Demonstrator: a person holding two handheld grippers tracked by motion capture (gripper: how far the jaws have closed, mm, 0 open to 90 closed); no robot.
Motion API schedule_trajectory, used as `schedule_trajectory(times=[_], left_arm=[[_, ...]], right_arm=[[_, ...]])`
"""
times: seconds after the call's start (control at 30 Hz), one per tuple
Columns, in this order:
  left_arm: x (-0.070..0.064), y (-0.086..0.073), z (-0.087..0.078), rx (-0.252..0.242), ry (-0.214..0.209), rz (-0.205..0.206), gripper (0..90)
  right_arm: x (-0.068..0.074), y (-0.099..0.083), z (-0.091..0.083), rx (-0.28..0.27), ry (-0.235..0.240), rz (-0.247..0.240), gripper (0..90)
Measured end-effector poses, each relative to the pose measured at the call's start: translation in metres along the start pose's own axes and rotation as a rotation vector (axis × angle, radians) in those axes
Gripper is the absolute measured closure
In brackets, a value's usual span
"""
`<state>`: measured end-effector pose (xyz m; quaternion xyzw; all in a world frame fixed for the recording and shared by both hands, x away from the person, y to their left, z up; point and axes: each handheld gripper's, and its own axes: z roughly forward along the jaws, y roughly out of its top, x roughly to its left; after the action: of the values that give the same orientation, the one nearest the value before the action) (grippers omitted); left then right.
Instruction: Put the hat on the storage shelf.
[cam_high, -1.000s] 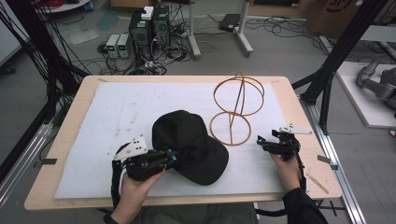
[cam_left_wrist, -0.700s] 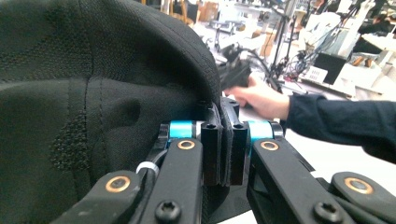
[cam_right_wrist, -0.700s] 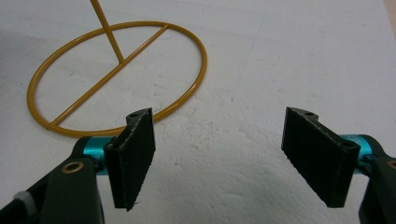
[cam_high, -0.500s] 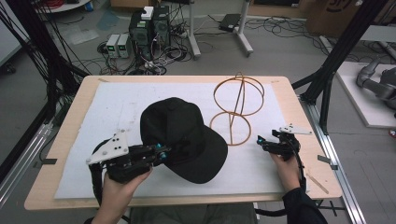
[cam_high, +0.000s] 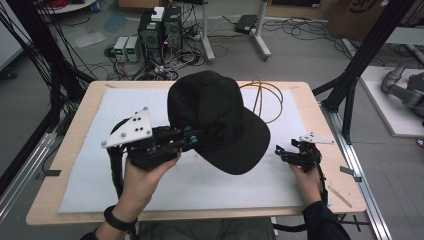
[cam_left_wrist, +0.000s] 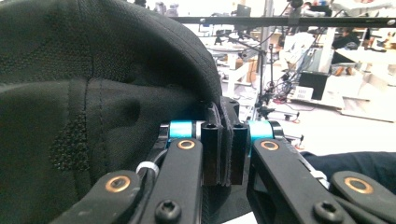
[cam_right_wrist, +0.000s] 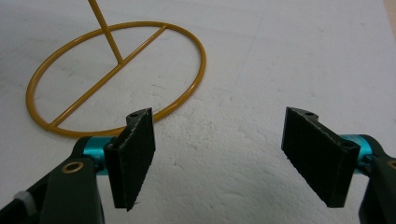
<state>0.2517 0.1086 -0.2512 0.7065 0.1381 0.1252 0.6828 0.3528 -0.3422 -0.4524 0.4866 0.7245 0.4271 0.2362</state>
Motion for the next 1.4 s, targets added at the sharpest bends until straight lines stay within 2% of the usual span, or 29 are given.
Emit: schedule_trajectory(times=[0.2, 0.33, 0.6, 0.63, 0.67, 0.8, 0.93, 1.07, 1.17, 1.3, 1.4], left_arm=[[0.006, 0.019, 0.026, -0.024, -0.038, 0.009, 87.6], [0.011, 0.028, 0.044, -0.028, -0.032, 0.023, 87.7], [0.029, 0.034, 0.087, -0.038, -0.029, 0.016, 87.6], [0.032, 0.033, 0.099, -0.04, -0.031, 0.012, 87.7], [0.032, 0.033, 0.099, -0.04, -0.031, 0.012, 87.7], [0.041, 0.028, 0.121, -0.028, -0.034, 0.007, 87.6], [0.052, 0.015, 0.144, 0.001, -0.01, -0.007, 87.6], [0.055, 0.007, 0.153, 0.018, -0.013, -0.016, 87.6], [0.054, 0.001, 0.158, 0.039, -0.024, -0.017, 87.6], [0.053, -0.008, 0.163, 0.08, 0.004, -0.005, 87.3], [0.055, -0.017, 0.165, 0.095, 0.014, -0.017, 86.5]], right_arm=[[0.0, 0.0, 0.0, -0.001, 0.002, -0.002, 25.6], [0.0, 0.0, 0.0, -0.001, 0.001, -0.006, 25.6], [0.0, 0.0, 0.0, -0.005, 0.0, -0.007, 25.6], [0.0, 0.0, 0.0, -0.004, 0.001, -0.004, 25.6], [0.0, 0.0, 0.0, -0.004, 0.001, -0.004, 25.6], [0.0, 0.0, 0.0, -0.008, 0.003, -0.004, 25.6], [0.0, 0.0, -0.001, -0.014, 0.001, -0.001, 25.6], [-0.002, -0.001, -0.002, -0.023, 0.004, 0.011, 25.6], [-0.005, -0.002, -0.004, -0.044, 0.008, 0.044, 25.6], [-0.007, -0.002, -0.005, -0.059, 0.015, 0.072, 25.6], [-0.006, -0.002, -0.005, -0.058, 0.012, 0.062, 25.6]])
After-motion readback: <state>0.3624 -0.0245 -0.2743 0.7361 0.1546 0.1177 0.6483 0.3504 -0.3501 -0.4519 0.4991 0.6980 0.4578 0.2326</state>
